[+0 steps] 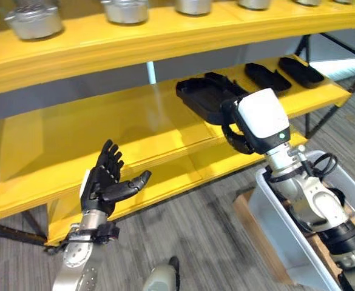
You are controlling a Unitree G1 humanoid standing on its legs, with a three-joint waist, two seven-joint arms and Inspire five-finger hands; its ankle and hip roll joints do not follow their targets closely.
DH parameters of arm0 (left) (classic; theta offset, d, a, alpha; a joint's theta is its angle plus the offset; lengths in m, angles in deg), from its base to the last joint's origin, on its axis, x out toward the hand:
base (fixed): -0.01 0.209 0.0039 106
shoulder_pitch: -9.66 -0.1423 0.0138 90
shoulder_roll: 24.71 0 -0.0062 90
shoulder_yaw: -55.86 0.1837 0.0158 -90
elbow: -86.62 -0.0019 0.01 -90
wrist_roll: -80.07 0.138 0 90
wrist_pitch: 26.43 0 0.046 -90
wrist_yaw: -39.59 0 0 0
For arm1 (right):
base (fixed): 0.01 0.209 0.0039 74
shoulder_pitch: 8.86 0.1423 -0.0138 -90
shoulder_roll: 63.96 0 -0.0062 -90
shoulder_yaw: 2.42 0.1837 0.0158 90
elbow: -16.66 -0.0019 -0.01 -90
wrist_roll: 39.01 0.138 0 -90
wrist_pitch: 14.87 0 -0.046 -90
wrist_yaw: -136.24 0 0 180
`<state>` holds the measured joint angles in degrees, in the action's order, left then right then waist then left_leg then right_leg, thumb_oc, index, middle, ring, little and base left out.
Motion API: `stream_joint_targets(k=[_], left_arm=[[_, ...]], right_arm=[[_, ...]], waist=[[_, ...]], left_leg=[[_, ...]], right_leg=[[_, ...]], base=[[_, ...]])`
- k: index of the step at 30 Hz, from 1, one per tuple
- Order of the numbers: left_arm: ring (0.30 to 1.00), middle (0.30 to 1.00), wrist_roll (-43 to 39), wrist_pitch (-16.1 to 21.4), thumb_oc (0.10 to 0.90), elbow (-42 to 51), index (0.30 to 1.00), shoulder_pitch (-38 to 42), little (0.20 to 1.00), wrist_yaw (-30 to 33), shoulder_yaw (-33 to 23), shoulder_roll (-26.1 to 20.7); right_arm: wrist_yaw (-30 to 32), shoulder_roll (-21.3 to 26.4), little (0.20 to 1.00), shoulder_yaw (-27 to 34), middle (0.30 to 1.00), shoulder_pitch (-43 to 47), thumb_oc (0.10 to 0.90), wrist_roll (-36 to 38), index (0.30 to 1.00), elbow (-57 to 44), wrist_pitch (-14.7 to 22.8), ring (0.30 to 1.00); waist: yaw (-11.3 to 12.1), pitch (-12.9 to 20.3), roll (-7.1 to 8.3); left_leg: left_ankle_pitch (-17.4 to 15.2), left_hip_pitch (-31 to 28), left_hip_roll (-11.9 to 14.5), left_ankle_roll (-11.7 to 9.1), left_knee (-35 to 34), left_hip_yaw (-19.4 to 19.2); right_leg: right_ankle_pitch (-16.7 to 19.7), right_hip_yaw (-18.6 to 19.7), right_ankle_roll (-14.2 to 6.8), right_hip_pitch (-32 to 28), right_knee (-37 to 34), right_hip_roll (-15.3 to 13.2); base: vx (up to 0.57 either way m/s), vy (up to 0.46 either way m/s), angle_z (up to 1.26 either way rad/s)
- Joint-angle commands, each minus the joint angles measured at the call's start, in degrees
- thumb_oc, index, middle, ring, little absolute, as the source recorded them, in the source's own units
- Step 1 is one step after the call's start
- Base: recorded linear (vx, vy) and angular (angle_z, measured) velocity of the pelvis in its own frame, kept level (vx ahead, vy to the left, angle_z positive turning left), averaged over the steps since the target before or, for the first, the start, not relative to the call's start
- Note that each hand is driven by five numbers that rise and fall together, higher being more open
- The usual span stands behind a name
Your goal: Move parts from the plastic box to the shelf.
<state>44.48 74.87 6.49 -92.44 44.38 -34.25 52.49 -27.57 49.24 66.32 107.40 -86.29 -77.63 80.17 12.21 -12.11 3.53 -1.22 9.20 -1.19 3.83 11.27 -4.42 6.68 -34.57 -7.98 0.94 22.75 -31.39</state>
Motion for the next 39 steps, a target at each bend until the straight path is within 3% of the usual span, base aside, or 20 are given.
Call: stream_joint_targets(k=[1, 3, 4, 7, 10, 14, 16, 21, 24, 25, 26, 28, 30, 32, 34, 36, 39], left_arm=[[1.000, 1.000, 2.06, 6.46, 0.900, 5.58, 1.000, 5.74, 1.000, 0.58, -0.17, -2.08], [1.000, 1.000, 2.85, 6.33, 0.900, 5.51, 1.000, 6.20, 1.000, 0.49, -0.11, -2.00], [1.000, 1.000, 2.97, 6.31, 0.900, 5.27, 1.000, 6.83, 1.000, 0.50, -0.12, -1.90], [1.000, 1.000, 3.31, 6.40, 0.900, 4.11, 1.000, 8.19, 1.000, 1.14, -0.16, -1.33], [1.000, 1.000, 3.70, 6.16, 0.900, 3.82, 1.000, 8.64, 1.000, 0.60, 0.10, -0.39], [1.000, 1.000, 3.40, 6.08, 0.900, 4.22, 1.000, 7.96, 1.000, 0.21, 0.07, 0.30], [1.000, 1.000, 3.20, 5.75, 0.900, 4.62, 1.000, 7.66, 1.000, 0.16, 0.56, 0.27], [1.000, 1.000, 2.49, 5.67, 0.900, 4.60, 1.000, 8.47, 1.000, 0.35, 1.57, -0.14], [1.000, 1.000, 1.82, 5.70, 0.900, 4.16, 1.000, 9.58, 1.000, 0.24, 2.56, -0.24], [1.000, 1.000, 1.14, 5.82, 0.900, 4.09, 1.000, 9.78, 1.000, 0.20, 3.07, -0.24], [1.000, 1.000, 1.12, 5.82, 0.900, 4.09, 1.000, 9.91, 1.000, 0.20, 3.04, -0.23], [1.000, 1.000, 0.40, 5.92, 0.900, 4.17, 1.000, 9.74, 1.000, 0.03, 3.20, -0.55], [1.000, 1.000, 0.19, 5.90, 0.900, 4.41, 1.000, 9.72, 1.000, -0.03, 3.13, -0.83], [1.000, 1.000, -0.41, 5.61, 0.900, 4.94, 1.000, 9.22, 1.000, -0.10, 2.66, -1.56], [1.000, 1.000, -0.34, 5.59, 0.900, 5.28, 1.000, 8.86, 1.000, 0.01, 2.23, -1.95], [1.000, 1.000, -0.94, 5.49, 0.900, 5.11, 1.000, 8.30, 1.000, 0.22, 1.53, -1.88], [1.000, 1.000, -1.21, 5.80, 0.900, 5.05, 1.000, 7.65, 1.000, 0.50, 0.45, -2.23]], right_arm=[[3.87, 1.95, 0.300, 4.44, 0.300, 8.01, 0.400, 0.44, 0.300, -3.40, 0.00, 0.300], [4.21, 2.16, 0.300, 4.31, 0.300, 8.78, 0.400, 0.83, 0.300, -2.92, -0.07, 0.300], [4.32, 2.27, 0.300, 3.73, 0.300, 10.30, 0.400, 1.07, 0.300, -2.36, -0.22, 0.300], [4.22, 2.49, 0.300, 2.66, 0.300, 12.37, 0.400, 1.13, 0.300, -2.26, -0.33, 0.300], [3.98, 2.38, 0.300, 3.46, 0.300, 11.33, 0.400, 1.88, 0.300, -2.13, -0.19, 0.300], [4.06, 2.66, 0.300, 3.20, 0.300, 11.93, 0.400, 2.74, 0.300, -1.83, 0.21, 0.300], [3.79, 2.41, 0.300, 2.81, 0.300, 12.42, 0.400, 4.08, 0.300, -1.78, 0.74, 0.300], [3.83, 2.73, 0.300, 1.99, 0.300, 13.70, 0.400, 5.12, 0.300, -1.33, 1.11, 0.300], [3.96, 3.60, 0.300, 0.93, 0.300, 14.96, 0.400, 5.65, 0.300, -0.88, 1.30, 0.300], [3.83, 3.96, 0.300, 0.02, 0.300, 15.65, 0.400, 5.95, 0.300, -0.95, 1.41, 0.300], [3.87, 4.00, 0.300, -0.01, 0.300, 15.84, 0.400, 5.97, 0.300, -0.85, 1.42, 0.300], [4.25, 4.16, 0.300, -0.85, 0.300, 17.36, 0.400, 6.20, 0.300, -0.91, 1.46, 0.300], [4.41, 4.43, 0.300, -1.32, 0.300, 18.45, 0.400, 6.06, 0.300, -0.69, 1.25, 0.300], [4.90, 5.52, 0.300, -1.23, 0.300, 18.85, 0.400, 5.99, 0.300, -0.17, 0.58, 0.300], [5.35, 5.54, 0.300, -1.03, 0.300, 18.71, 0.400, 6.62, 0.300, 0.41, 0.19, 0.300], [5.04, 4.89, 0.300, -1.43, 0.300, 18.31, 0.400, 6.67, 0.300, 0.41, 0.21, 0.300], [4.50, 3.45, 0.300, -1.87, 0.300, 17.78, 0.400, 6.16, 0.300, 0.31, 0.46, 0.300]], waist=[[-1.84, 1.24, -2.24], [-2.31, 0.39, -2.61], [-2.65, -0.53, -2.79], [-4.07, -1.27, -2.39], [-3.66, -0.27, -0.71], [-3.87, 1.05, -0.73], [-3.75, 1.72, -0.64], [-3.97, 1.46, -0.99], [-4.14, 0.56, -0.99], [-3.85, -0.25, -0.79], [-4.17, -0.20, -0.73], [-3.03, -1.67, -1.08], [-2.69, -2.26, -1.15], [-2.43, -2.65, -0.84], [-2.67, -2.42, -0.85], [-2.24, -1.54, -1.37], [-0.98, -1.12, -1.70]], left_leg=[[-1.35, -7.24, 0.83, -1.49, -7.96, -0.95], [-1.31, -7.99, 0.81, -1.71, -8.48, 0.08], [-1.40, -8.38, 1.13, -2.46, -8.73, 1.32], [-1.88, -8.76, 2.14, -4.21, -8.33, 3.21], [-2.39, -8.57, 2.23, -5.24, -7.97, 3.25], [-2.05, -8.44, 3.75, -6.32, -7.85, 3.64], [-1.62, -8.50, 5.73, -7.36, -8.15, 3.78], [-0.93, -7.58, 8.01, -8.82, -8.07, 5.42], [-1.32, -5.02, 9.00, -9.93, -4.79, 6.30], [-1.49, -2.71, 9.60, -11.65, 1.04, 5.41], [-1.31, -1.91, 9.36, -11.55, 1.62, 5.75], [0.57, 0.67, 10.09, -13.21, 8.14, 5.90], [2.67, 1.84, 10.33, -13.40, 8.37, 6.63], [6.09, 3.56, 18.03, -13.71, 1.34, 4.30], [12.50, 4.06, 22.59, -14.67, -6.14, 0.95], [15.14, 2.03, 24.35, -14.76, -11.49, -1.41], [13.47, 0.68, 23.03, -14.54, -10.52, -2.95]], right_leg=[[-2.06, 7.61, -1.65, 2.94, -1.28, 9.35], [-1.57, 8.11, -1.58, 5.78, -2.81, 9.84], [0.21, 9.24, -2.47, 7.90, -5.86, 8.72], [3.97, 14.63, -4.03, 10.27, -14.15, 8.30], [3.65, 12.88, -3.89, 6.12, -18.73, 9.59], [3.06, 10.56, -3.54, 3.65, -19.92, 11.25], [1.44, 8.96, -2.95, 2.32, -19.24, 12.46], [-1.43, 8.13, -1.70, 2.19, -17.71, 14.27], [-3.42, 7.62, -0.49, 2.16, -16.86, 15.51], [-4.98, 7.05, 0.72, 0.92, -17.08, 16.24], [-4.63, 6.71, 0.84, 1.11, -17.28, 16.09], [-6.02, 5.85, 1.91, -0.27, -17.46, 17.13], [-6.06, 5.13, 2.18, -0.44, -17.62, 17.37], [-7.75, 3.84, 0.77, -2.04, -17.12, 17.49], [-8.37, 3.05, -0.14, -2.57, -16.33, 17.14], [-8.54, 2.71, -0.43, -1.97, -14.67, 17.05], [-8.48, 4.23, -0.72, -2.64, -14.03, 16.22]], base=[[0.10, 0.037, 0.14], [0.08, -0.055, 0.26], [0.06, -0.167, 0.09], [0.10, -0.194, 0.36], [0.08, -0.171, 0.53], [0.09, -0.136, 0.41], [0.09, -0.204, -0.10], [0.04, -0.138, 0.11], [0.02, -0.199, 0.35], [-0.01, -0.098, 0.62], [0.02, -0.155, 0.56], [-0.02, -0.083, 0.45], [0.00, -0.028, 0.30], [0.14, 0.057, 0.23], [0.15, 0.113, 0.47], [0.19, 0.140, 0.45], [0.23, 0.182, -0.40]])
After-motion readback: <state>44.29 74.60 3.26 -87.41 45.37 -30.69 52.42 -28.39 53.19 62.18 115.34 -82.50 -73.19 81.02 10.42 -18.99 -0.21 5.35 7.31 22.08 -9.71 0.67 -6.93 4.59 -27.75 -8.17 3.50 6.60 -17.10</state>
